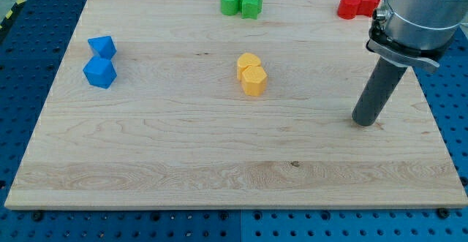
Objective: Move the arm to the cube
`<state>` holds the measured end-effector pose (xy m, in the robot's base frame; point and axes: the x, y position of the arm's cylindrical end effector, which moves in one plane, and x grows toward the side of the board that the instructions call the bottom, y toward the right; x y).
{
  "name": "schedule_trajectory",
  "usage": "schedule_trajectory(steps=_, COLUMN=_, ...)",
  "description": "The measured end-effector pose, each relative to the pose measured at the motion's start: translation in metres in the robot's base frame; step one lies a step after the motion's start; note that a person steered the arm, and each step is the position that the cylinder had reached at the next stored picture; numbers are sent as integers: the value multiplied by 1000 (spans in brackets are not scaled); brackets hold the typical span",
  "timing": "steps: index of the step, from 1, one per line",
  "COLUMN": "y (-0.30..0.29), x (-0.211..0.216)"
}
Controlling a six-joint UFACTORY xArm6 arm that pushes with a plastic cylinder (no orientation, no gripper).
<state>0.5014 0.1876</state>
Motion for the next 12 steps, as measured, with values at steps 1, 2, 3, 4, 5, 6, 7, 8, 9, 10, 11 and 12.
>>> schedule_trajectory(steps=1, y=2, x=3)
schedule_trajectory(steps=2, y=2, x=3)
schedule_trajectory(steps=3, y=2, x=8)
schedule_trajectory(steps=4, y=2, x=10)
schedule_trajectory(steps=5, y=2, x=10)
schedule_trajectory(steps=6, y=5, x=10)
schedule_trajectory(steps=7, y=9, x=10)
schedule_trajectory(steps=8, y=13, x=10)
schedule_trajectory(steps=9, y=16, x=10)
schedule_trajectory(steps=10, y=17, x=10)
schedule_trajectory(steps=11, y=18, x=10)
schedule_trajectory(steps=12, y=23, x=10)
